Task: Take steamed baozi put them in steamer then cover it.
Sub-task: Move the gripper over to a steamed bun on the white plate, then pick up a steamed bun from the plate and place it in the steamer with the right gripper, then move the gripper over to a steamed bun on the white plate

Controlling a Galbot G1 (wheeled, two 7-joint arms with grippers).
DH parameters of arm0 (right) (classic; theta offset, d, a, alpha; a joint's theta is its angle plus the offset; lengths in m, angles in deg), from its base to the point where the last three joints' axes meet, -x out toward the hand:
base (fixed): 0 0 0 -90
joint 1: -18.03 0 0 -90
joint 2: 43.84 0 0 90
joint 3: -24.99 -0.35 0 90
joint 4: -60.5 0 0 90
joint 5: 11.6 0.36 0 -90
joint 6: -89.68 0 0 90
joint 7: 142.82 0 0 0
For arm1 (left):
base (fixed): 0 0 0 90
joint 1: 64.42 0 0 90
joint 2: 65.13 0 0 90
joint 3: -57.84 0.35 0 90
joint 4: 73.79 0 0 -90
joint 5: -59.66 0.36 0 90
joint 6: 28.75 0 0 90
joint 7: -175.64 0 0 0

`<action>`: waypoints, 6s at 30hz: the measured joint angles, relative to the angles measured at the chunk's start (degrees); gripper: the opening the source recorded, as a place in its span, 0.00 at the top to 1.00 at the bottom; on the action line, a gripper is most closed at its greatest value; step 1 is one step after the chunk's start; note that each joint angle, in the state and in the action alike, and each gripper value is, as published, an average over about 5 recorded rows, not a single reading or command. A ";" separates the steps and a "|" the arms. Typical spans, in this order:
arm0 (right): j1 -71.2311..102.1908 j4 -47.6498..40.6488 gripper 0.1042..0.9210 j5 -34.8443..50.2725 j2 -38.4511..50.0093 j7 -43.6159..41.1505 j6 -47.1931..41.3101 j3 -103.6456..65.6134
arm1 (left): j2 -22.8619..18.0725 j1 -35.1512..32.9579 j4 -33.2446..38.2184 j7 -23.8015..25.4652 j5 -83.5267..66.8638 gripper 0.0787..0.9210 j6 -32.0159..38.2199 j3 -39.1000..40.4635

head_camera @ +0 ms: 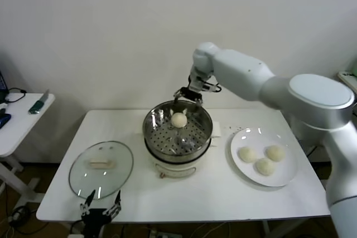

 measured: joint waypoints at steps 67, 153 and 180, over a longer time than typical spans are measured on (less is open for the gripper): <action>16.71 16.67 0.12 13.32 28.65 9.03 -50.34 5.44 | -0.23 0.03 -1.57 -0.12 0.00 0.12 0.59 -1.33; -0.68 15.68 0.24 35.06 -8.75 13.85 -61.34 15.04 | 0.53 1.89 -0.09 -0.09 -0.33 0.12 0.24 0.00; -14.93 31.85 0.12 39.30 9.82 9.69 -58.54 20.32 | -0.43 1.48 1.37 0.40 1.04 0.12 -0.57 0.56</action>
